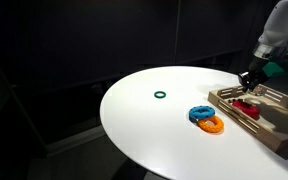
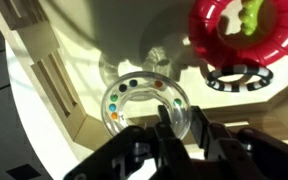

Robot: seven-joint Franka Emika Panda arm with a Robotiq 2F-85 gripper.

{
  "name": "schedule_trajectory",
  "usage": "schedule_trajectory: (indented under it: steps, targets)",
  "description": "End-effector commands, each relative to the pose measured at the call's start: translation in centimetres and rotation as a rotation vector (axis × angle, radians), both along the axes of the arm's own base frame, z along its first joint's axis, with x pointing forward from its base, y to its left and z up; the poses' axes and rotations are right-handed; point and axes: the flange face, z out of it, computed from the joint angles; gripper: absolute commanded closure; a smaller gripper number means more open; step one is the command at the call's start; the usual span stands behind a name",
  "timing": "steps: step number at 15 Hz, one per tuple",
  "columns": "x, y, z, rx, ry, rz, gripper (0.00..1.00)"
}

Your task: Put the clear ring on top of the blue ring.

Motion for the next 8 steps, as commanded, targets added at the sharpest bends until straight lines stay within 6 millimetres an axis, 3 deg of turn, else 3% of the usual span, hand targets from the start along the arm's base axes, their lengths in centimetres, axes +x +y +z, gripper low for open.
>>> schedule_trajectory:
  steps: [1, 8]
  targets:
    - [0.8, 1.9, 3.2, 0.045, -0.018, 0.004, 0.92]
    - [1.9, 5.5, 7.6, 0.125, -0.038, 0.047, 0.92]
